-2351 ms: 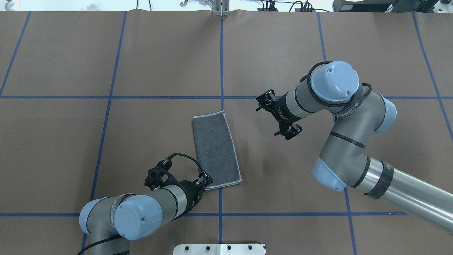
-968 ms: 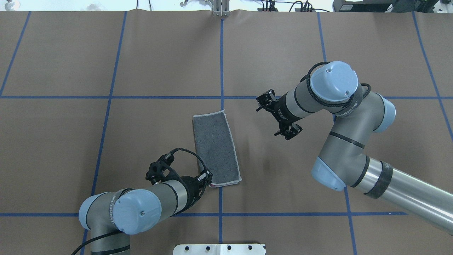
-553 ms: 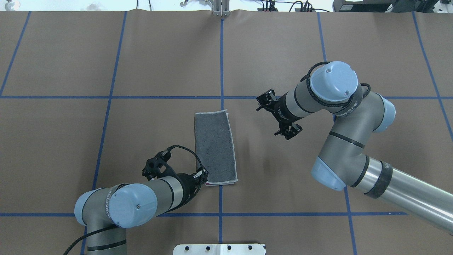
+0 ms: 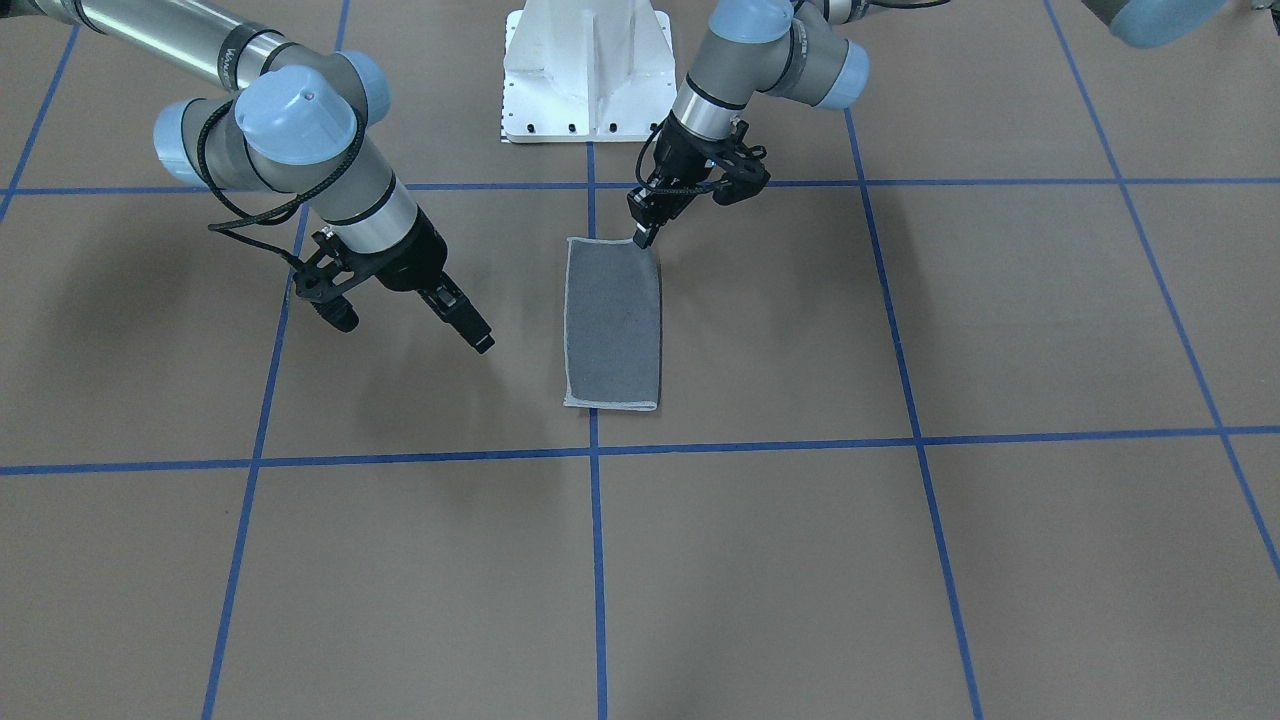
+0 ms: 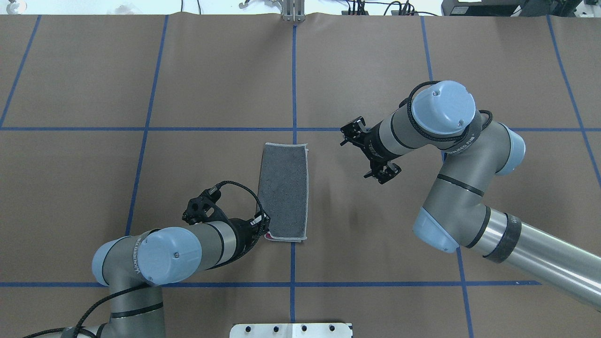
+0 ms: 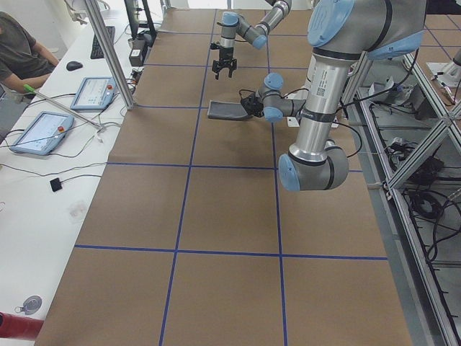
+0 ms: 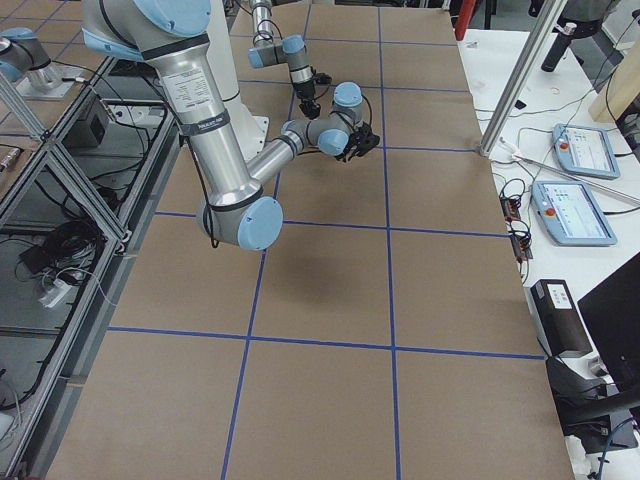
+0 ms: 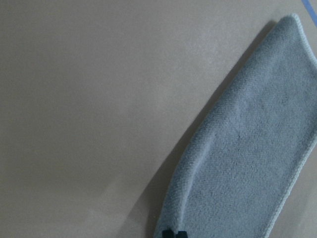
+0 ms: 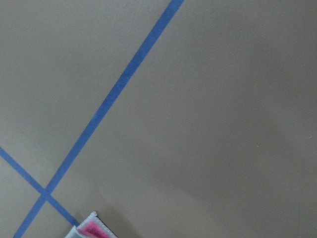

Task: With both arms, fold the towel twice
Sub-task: 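Lift the strip end and fold it over toward the far end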

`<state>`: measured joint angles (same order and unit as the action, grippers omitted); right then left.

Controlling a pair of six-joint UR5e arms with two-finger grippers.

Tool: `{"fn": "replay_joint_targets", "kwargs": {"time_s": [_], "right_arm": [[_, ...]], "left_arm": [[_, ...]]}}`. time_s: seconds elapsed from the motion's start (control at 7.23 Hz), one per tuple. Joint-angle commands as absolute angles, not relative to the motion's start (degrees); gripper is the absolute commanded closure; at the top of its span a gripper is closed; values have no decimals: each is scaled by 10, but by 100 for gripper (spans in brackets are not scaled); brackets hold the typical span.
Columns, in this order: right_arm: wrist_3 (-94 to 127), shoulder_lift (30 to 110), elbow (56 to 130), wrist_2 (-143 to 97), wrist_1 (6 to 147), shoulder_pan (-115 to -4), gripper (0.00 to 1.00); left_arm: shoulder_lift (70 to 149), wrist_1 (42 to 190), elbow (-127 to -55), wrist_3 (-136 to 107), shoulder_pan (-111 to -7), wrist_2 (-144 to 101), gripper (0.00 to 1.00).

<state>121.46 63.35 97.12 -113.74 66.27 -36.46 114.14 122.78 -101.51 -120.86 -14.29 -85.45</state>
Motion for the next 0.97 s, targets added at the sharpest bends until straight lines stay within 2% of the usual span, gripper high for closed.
{"fn": "replay_joint_targets", "kwargs": {"time_s": [0.0, 0.41, 0.83], "right_arm": [[1215, 635, 972, -1137, 663, -366, 0], [1215, 635, 972, -1137, 663, -365, 0], [1213, 640, 971, -1138, 663, -366, 0]], "left_arm": [[1146, 1225, -1014, -1208, -159, -855, 100], [1172, 1222, -1009, -1208, -207, -888, 100], [1252, 1222, -934, -1208, -228, -888, 100]]}}
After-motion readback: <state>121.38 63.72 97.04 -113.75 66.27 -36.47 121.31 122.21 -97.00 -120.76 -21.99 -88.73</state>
